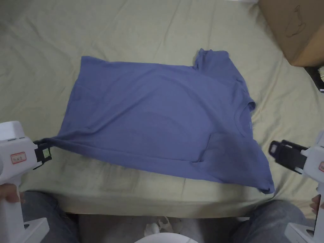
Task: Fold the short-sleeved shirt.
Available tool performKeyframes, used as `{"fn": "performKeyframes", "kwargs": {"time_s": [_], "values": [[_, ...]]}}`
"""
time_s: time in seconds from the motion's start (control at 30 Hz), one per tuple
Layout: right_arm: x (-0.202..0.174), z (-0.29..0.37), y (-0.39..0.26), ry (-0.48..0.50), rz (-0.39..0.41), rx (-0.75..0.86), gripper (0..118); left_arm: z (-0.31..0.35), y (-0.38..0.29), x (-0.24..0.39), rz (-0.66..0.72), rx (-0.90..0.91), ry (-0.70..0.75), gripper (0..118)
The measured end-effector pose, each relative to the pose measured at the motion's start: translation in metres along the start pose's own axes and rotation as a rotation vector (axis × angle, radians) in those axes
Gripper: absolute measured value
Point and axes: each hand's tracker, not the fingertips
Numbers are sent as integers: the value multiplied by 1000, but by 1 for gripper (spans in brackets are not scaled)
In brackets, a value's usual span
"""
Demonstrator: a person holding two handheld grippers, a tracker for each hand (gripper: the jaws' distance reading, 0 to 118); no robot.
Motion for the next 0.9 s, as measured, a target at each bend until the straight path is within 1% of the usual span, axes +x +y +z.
{"fn": "performKeyframes", "kwargs": {"time_s": [0.03, 0.07, 0.1, 0.13, 0.23, 0.33, 0.37, 0.4, 0.43, 0.47, 0.5, 0.53, 0.67, 0.73, 0.83, 0.9], "values": [[4, -10, 0, 1, 3, -79, 71, 2, 1, 1, 10, 12, -6, 0], [6, -18, -2, -25, 9, -157, 99, 3, 3, 2, 15, 12, -12, 0], [7, -23, -5, -45, 11, -178, 105, 3, 3, 3, 15, 15, -14, 0], [9, -28, -10, -48, 30, -190, 105, 2, 4, 4, 16, 19, -13, 0], [9, -46, -23, -40, 110, -322, 105, 0, 4, 4, 24, 13, -5, 0], [4, -65, -35, -18, 147, -404, 104, -2, 2, 2, 40, 4, -1, 0], [1, -69, -39, -18, 138, -407, 100, -2, 2, 1, 44, 0, 2, 0], [0, -72, -41, -14, 138, -415, 91, -2, 1, 2, 45, -2, 4, 0], [-2, -74, -43, -2, 135, -415, 73, -3, 0, 1, 46, -4, 6, 0], [-3, -76, -44, 8, 130, -411, 37, -3, 0, 1, 48, -6, 9, 0], [-3, -77, -46, 12, 125, -408, 14, -3, -1, 1, 49, -7, 10, 0], [-3, -78, -47, 4, 131, -400, 7, -3, -1, 1, 50, -10, 12, 0], [4, -65, -34, 70, 76, -386, 6, -4, -1, 0, 59, -17, 17, 0], [6, -53, -20, 92, 74, -378, 6, -3, 3, -1, 77, -18, 9, 0], [5, -36, 9, 130, 77, -319, 6, -3, 14, -3, 111, -17, -4, 0], [6, -31, 33, 140, 56, -272, 6, -4, 26, -3, 127, -10, -9, 0]]}}
